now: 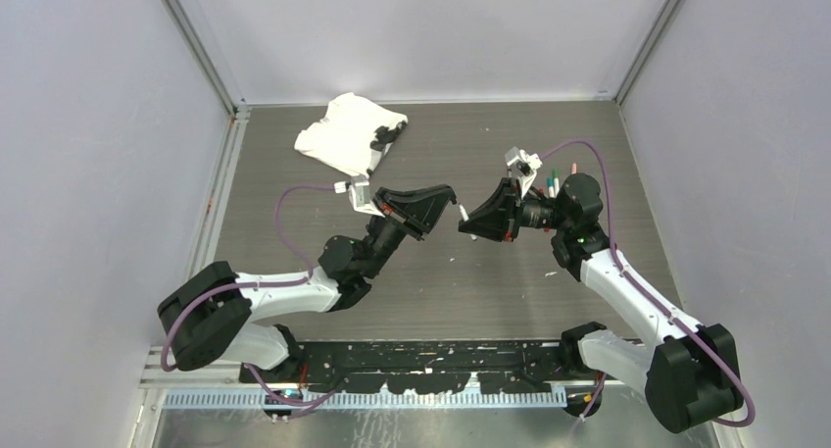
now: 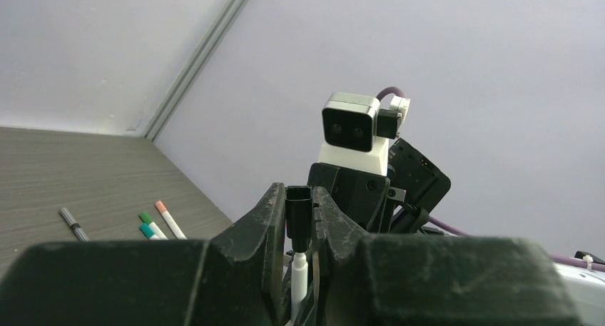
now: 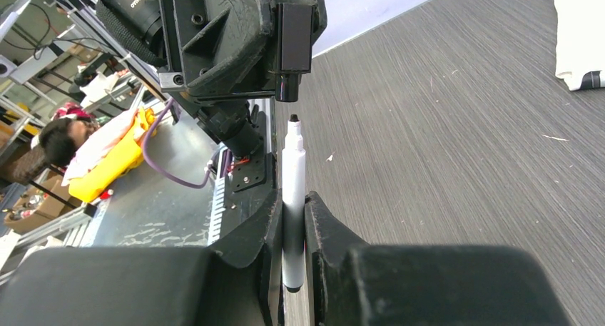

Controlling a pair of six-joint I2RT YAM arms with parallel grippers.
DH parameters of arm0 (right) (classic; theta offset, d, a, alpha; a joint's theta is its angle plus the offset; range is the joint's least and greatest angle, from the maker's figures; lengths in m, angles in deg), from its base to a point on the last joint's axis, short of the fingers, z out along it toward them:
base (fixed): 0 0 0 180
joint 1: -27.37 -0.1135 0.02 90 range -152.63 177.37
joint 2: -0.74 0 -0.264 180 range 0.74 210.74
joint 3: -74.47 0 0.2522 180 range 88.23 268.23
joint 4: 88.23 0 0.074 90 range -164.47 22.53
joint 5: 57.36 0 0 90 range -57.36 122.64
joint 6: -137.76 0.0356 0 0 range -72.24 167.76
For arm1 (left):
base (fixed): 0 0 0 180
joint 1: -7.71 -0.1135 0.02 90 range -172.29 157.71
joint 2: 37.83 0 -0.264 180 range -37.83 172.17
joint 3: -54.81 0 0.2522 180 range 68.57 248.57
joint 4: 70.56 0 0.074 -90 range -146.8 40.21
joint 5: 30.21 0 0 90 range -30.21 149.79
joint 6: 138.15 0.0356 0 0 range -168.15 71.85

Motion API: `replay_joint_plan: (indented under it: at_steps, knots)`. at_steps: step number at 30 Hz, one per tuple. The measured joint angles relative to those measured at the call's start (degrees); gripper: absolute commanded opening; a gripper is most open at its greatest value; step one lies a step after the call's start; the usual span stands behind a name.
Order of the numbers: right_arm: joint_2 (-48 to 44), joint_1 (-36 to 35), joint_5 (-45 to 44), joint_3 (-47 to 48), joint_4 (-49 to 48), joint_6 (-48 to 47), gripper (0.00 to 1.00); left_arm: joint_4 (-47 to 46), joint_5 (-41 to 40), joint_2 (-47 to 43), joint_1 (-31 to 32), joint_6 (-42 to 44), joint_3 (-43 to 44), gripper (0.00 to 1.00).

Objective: Insert the pens into the pen caps
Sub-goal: Insert the pen cap onto the pen.

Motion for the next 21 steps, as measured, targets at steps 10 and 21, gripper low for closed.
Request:
replay_joint_plan:
  at_steps: [10, 21]
  knots:
    - [0.0, -0.1, 0.0, 0.0, -0.4, 0.3, 0.01, -0.3, 0.0, 1.0, 0.0, -0.2, 0.5, 0.01]
    - [0.0, -0.4, 0.0, -0.1, -0.4, 0.3, 0.01, -0.4, 0.4, 1.4, 0.0, -1.3, 0.9, 0.01]
